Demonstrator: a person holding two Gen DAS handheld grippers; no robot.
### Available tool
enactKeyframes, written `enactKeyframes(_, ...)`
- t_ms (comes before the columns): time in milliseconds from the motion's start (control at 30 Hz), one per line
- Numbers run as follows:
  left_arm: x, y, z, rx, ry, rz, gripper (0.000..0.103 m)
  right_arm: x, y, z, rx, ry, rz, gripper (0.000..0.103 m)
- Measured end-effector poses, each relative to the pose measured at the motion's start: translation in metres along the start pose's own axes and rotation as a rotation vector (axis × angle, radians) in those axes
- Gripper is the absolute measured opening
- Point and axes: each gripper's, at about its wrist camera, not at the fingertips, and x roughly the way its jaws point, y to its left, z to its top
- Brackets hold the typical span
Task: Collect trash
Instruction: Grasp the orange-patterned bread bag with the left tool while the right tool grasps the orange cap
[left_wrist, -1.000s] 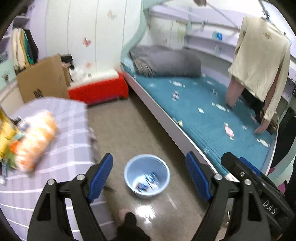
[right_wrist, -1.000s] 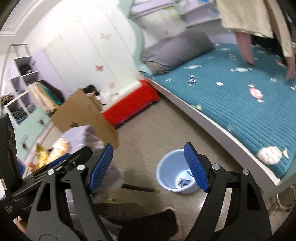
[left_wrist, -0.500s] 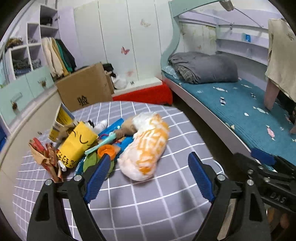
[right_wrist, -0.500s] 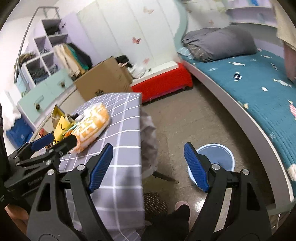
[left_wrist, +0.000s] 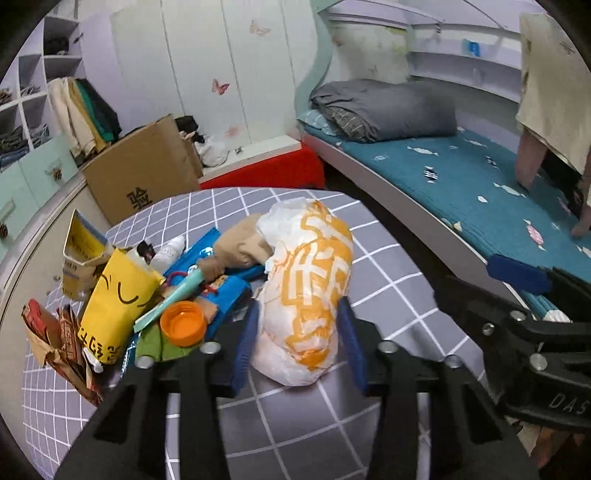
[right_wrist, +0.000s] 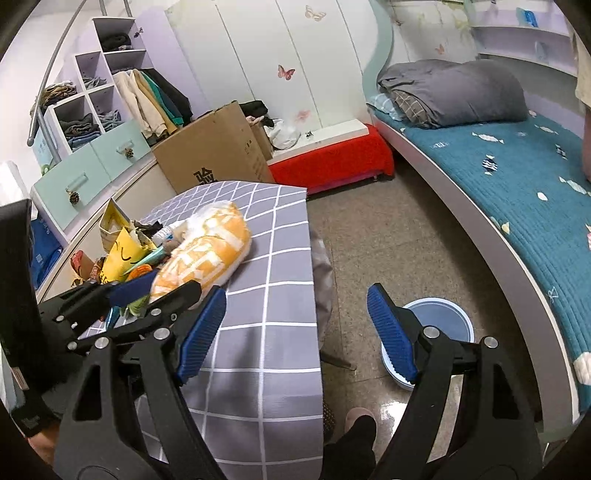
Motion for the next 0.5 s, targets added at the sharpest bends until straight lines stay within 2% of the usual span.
enactKeyframes(100, -0.016, 0.005, -0.005, -0.018, -0.042, -0.011, 0.035, -0.003, 0.006, 0.003, 0.005, -0.008, 0.019, 0.078)
enactKeyframes(233, -0.046, 0.032, -0.011, -0.1, -0.104, 0.004, 0.034, 0.0, 0.023, 0.008, -0.017, 0.0, 0.049, 0.078)
enactKeyframes(300, -0.062, 0.053, -0.015, -0.147, -0.139, 0.027, 0.034, 0.004, 0.036, 0.009, -0.043, 0.009, 0.063, 0.078)
enactKeyframes(333, -0.071, 0.065, -0.017, -0.17, -0.156, 0.061, 0.034, 0.006, 0.041, 0.01, -0.05, 0.013, 0.072, 0.078)
enactKeyframes(500, -0.084, 0.103, -0.029, -0.229, -0.156, 0.156, 0.034, 0.028, 0.083, 0.012, -0.13, 0.07, 0.119, 0.078)
